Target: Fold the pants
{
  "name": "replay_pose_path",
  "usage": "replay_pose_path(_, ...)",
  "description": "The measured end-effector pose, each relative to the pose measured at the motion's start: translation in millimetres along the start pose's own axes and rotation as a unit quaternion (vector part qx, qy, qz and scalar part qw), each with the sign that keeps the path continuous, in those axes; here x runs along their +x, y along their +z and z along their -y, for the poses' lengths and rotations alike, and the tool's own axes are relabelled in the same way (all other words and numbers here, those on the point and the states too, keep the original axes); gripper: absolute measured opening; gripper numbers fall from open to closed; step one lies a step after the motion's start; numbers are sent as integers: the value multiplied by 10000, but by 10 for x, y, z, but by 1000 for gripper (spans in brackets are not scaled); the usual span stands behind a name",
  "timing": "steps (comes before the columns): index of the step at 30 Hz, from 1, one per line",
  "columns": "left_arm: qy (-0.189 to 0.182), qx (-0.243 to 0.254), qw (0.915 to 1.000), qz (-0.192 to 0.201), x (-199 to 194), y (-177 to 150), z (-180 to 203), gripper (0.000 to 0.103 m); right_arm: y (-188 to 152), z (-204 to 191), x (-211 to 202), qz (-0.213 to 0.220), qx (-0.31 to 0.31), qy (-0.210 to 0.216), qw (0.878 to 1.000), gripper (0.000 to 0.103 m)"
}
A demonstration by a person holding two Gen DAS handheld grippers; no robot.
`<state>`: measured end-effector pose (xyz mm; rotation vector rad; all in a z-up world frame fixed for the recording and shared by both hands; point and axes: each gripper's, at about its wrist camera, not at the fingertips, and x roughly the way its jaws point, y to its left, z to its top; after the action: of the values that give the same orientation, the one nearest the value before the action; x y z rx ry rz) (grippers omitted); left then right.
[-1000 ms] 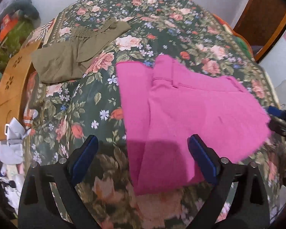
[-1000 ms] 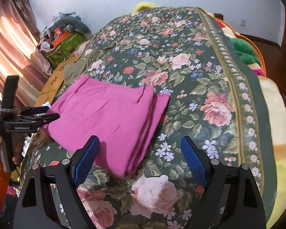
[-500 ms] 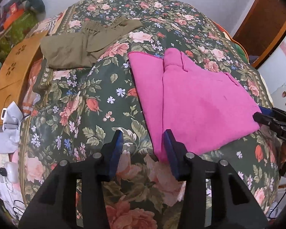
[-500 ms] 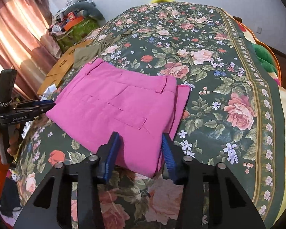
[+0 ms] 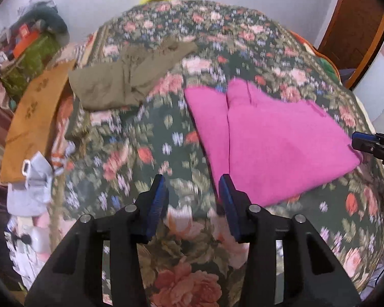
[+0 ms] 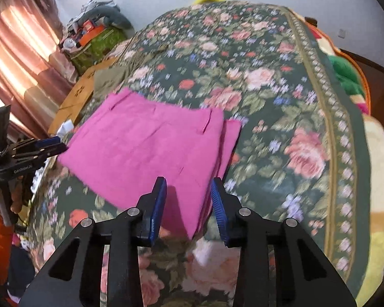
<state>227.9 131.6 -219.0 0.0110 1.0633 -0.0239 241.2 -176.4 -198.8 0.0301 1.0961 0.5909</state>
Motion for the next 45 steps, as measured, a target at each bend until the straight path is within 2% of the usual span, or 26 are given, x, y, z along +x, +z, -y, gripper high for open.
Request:
replay_pose_path(6, -176, 57, 9995, 266, -24, 378, 101, 44, 251, 37, 57, 139, -77, -154, 9998, 37)
replay_pose_path(14, -519, 259, 9983, -63, 451, 761, 405, 43, 501, 66, 426, -96, -331, -266, 9991, 37)
replay_pose_path(15, -524, 301, 9981, -93, 493, 765, 436, 42, 513, 72, 469, -140, -371, -258, 9989, 37)
replay_pose_path(17, -441, 415, 9979, -212, 633, 778, 494, 30, 529, 77, 562, -207, -461, -307, 9983, 37)
replay_pose_path(19, -411, 455, 9976, -317, 733, 763, 505, 27, 525, 89, 641, -300, -522, -321, 9977, 35)
replay_pose_path(23, -233, 522, 9973, -465, 852, 718, 489, 27, 479, 131, 701, -305, -606, -337, 9971, 29)
replay_pose_path(29, -150, 417, 9981, -434, 829, 691, 416, 28, 469, 121, 672, -290, -716, -428, 9961, 29)
replay_pose_path(31, -19, 388, 9986, -368, 776, 687, 392, 28, 461, 104, 632, -259, -743, -493, 9957, 30)
replay_pose_path(33, 68, 339, 9987, -361, 720, 682, 355, 29, 447, 85, 569, -214, -759, -605, 9951, 31)
replay_pose_path(34, -19, 282, 9989, -378, 691, 681, 326, 29, 443, 76, 550, -209, -778, -649, 9946, 35)
replay_pose_path(36, -138, 154, 9992, -354, 628, 683, 270, 35, 419, 61, 484, -172, -804, -672, 9943, 45)
replay_pose_path(38, -140, 121, 9995, -257, 560, 671, 247, 53, 393, 46, 407, -75, -778, -687, 9946, 59)
replay_pose_path(40, -135, 179, 9997, -96, 470, 641, 251, 64, 363, 28, 334, 33, -748, -683, 9949, 66)
replay_pose_path(43, -281, 277, 9991, -137, 452, 589, 305, 78, 309, 27, 297, 44, -652, -570, 9962, 67)
replay_pose_path(45, -310, 339, 9987, -229, 501, 557, 353, 80, 265, 43, 343, -83, -578, -491, 9971, 67)
